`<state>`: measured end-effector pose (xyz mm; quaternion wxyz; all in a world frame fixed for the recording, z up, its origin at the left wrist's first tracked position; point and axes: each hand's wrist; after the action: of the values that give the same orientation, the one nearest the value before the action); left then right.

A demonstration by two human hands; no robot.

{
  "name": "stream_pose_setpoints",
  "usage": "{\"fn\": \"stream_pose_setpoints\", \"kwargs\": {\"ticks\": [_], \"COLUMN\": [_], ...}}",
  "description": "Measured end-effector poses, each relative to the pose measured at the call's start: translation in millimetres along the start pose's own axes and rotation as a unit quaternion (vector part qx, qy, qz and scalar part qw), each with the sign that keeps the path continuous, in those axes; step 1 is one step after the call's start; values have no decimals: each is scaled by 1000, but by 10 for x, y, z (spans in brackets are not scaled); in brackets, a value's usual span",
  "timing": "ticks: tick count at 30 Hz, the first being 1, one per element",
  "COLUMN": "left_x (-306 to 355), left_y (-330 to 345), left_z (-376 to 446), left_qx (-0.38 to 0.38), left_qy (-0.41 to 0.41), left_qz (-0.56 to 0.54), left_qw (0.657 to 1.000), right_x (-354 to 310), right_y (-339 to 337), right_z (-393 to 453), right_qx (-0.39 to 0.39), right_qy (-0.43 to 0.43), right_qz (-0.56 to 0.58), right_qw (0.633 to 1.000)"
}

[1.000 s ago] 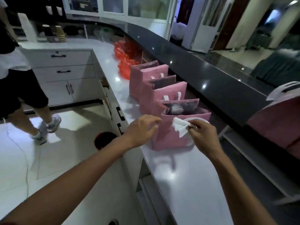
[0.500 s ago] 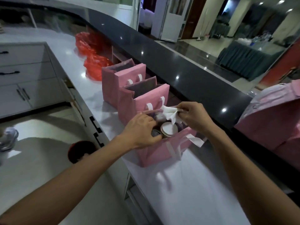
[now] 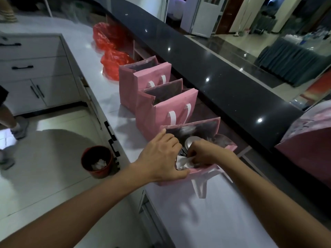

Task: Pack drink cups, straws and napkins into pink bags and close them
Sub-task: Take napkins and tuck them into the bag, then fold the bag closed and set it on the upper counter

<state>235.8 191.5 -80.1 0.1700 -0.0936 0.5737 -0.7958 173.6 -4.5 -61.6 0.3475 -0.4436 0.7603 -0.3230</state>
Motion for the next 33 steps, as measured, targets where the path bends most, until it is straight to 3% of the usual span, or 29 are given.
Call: {"fn": "stream_pose_setpoints", "kwargs": {"ticks": [6, 12, 19, 23, 25, 29, 33], "left_x": [108, 154, 28, -154, -263, -354, -348], "left_y": [56, 45, 52, 47, 46, -29, 25], "left_z": [42, 54, 137, 272, 363, 439, 390], "left_qx": [5, 8, 55, 82, 56, -64, -78], "left_qy": [18, 21, 5, -26, -61, -87, -76], "left_qz": [-2, -10, -30, -99, -129, -172, -186], "left_qw": [1000, 1000, 998, 991, 988, 979, 976], "right_x": [160, 168, 168, 27, -50, -125, -50], "right_y": [166, 134, -100, -16, 77, 310, 405], "right_z": [41, -48, -429, -721, -792, -718, -779], "right_qx": [6, -36, 129, 179, 203, 269, 329], "right_qy": [24, 55, -9, -71, -101, -93, -93], "right_qz": [-5, -20, 62, 166, 191, 86, 56], "right_qw": [1000, 998, 990, 967, 955, 955, 938]}}
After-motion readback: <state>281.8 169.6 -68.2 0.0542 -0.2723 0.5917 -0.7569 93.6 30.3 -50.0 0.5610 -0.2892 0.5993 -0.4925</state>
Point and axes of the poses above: each hand's wrist, its own z-axis towards the middle knuckle, its own y-axis out of the palm, x = y × z, and after that the axes turned 13 degrees about z, right-handed
